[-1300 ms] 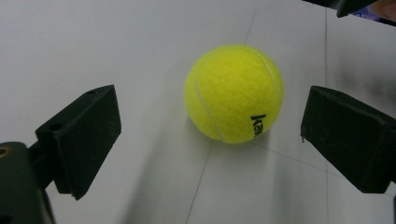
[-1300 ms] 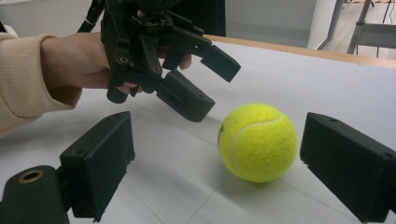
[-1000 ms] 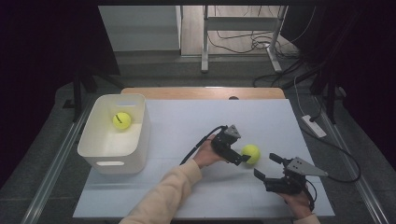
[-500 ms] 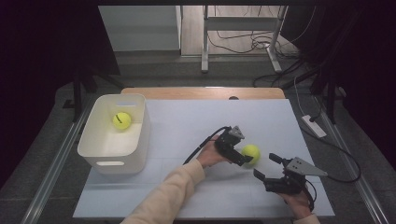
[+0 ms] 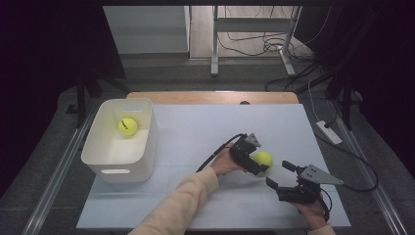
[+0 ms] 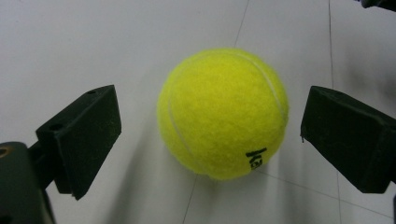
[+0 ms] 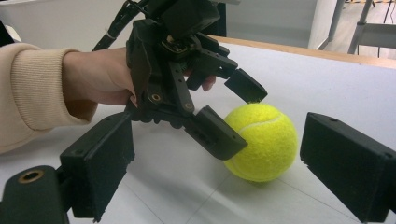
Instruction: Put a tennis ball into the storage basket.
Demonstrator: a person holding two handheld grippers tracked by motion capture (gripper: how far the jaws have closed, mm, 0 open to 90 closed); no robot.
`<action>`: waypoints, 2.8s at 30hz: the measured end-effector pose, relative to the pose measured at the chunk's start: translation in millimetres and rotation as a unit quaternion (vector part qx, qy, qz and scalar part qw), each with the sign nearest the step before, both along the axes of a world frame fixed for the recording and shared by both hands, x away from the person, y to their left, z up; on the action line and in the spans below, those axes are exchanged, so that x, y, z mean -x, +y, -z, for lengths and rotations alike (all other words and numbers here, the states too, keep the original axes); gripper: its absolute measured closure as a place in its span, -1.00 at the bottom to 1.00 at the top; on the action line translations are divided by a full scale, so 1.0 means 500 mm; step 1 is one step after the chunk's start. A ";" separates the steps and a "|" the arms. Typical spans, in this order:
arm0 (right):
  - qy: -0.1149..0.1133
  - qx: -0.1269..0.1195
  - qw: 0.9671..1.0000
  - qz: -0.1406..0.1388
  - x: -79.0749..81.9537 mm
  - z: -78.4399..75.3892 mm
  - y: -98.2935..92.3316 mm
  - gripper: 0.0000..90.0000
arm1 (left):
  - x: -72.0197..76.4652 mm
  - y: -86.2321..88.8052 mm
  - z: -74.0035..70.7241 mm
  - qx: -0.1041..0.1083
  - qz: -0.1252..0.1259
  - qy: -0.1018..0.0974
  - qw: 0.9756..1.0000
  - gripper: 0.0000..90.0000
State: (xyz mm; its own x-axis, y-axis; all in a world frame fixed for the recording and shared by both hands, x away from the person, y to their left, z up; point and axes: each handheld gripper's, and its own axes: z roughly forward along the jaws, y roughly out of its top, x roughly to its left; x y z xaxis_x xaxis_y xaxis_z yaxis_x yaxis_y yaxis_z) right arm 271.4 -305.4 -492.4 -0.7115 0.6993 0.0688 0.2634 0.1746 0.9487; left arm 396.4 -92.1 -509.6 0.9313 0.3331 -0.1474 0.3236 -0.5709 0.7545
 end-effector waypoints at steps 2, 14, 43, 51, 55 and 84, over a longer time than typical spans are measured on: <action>0.000 0.001 1.000 0.000 0.000 0.000 0.000 -0.78 | -0.001 -0.005 0.003 -0.001 0.001 0.002 1.000 -0.87; 0.001 0.000 1.000 0.000 0.000 0.001 -0.002 -0.78 | -0.008 -0.024 0.021 -0.014 0.003 0.009 1.000 -0.73; 0.002 0.003 1.000 0.003 -0.001 0.004 -0.003 -0.78 | 0.004 0.012 -0.019 -0.004 -0.005 -0.016 1.000 -0.41; 0.002 0.004 1.000 0.002 -0.002 0.004 -0.003 -0.78 | 0.000 0.040 -0.026 -0.001 -0.023 -0.018 1.000 -0.41; 0.002 0.006 1.000 0.003 -0.002 0.005 -0.002 -0.78 | 0.000 0.058 -0.032 0.000 -0.031 -0.023 0.999 -0.41; 0.003 0.010 1.000 0.004 -0.003 0.007 0.001 -0.78 | 0.013 0.126 -0.074 0.021 -0.061 -0.045 0.997 -0.41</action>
